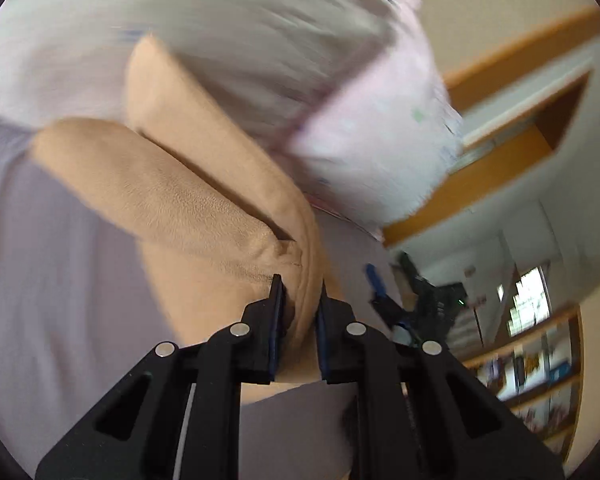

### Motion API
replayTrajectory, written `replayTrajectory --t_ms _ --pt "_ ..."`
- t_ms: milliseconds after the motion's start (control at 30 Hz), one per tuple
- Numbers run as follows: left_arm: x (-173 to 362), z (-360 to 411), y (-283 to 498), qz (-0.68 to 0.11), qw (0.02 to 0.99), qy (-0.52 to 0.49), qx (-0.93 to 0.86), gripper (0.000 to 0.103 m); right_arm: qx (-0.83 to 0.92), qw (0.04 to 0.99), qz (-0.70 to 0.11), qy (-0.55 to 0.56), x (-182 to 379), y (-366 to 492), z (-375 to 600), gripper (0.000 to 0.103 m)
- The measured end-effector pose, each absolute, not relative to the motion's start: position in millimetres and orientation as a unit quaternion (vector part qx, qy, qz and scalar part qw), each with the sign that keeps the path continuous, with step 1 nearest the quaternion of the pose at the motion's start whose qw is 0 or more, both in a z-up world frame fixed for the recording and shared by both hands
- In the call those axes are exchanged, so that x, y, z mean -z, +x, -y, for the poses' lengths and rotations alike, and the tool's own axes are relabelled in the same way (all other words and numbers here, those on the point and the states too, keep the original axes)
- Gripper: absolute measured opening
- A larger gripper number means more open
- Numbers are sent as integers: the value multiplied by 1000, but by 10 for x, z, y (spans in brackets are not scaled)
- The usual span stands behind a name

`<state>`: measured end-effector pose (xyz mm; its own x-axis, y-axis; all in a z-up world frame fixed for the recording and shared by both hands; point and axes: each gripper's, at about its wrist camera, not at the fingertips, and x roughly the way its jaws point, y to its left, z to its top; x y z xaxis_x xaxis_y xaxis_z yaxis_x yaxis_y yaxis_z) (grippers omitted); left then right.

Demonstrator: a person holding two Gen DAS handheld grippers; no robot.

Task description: Fold small clothes

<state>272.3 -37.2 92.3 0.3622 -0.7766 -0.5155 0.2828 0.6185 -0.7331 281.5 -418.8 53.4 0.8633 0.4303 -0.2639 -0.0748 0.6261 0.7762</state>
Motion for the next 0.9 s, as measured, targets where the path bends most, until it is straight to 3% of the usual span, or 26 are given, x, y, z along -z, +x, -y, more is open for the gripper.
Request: replayTrajectory --t_ms 200,300,333,400,433,600,767,833,900 --pt "-562 1977 2793 -508 724 -165 437 18 -95 884 -228 398 -450 2756 4405 88" --pt "-427 1954 2800 -528 670 -222 473 21 -89 879 -228 409 -411 2721 4537 88" --pt "-455 1845 2793 -521 673 -231 472 27 -88 880 -225 409 -419 2702 4557 88" --pt "-568 1457 2761 -486 713 -242 444 73 -101 881 -225 403 -478 2641 4578 88" --pt "-612 1255 2738 -470 737 -243 421 79 -110 882 -226 399 -509 2610 4566 88" --pt "-462 626 2793 -495 778 -222 316 81 -194 846 -323 377 -475 2620 4313 89" --pt "-23 874 2942 -554 741 -221 309 81 -181 805 -446 346 -122 2863 4011 88" --pt "81 984 2988 -560 735 -223 311 81 -189 797 -459 343 -47 2903 3945 80" --pt "136 1072 2991 -549 733 -236 326 75 -184 807 -457 326 -42 2896 3900 62"
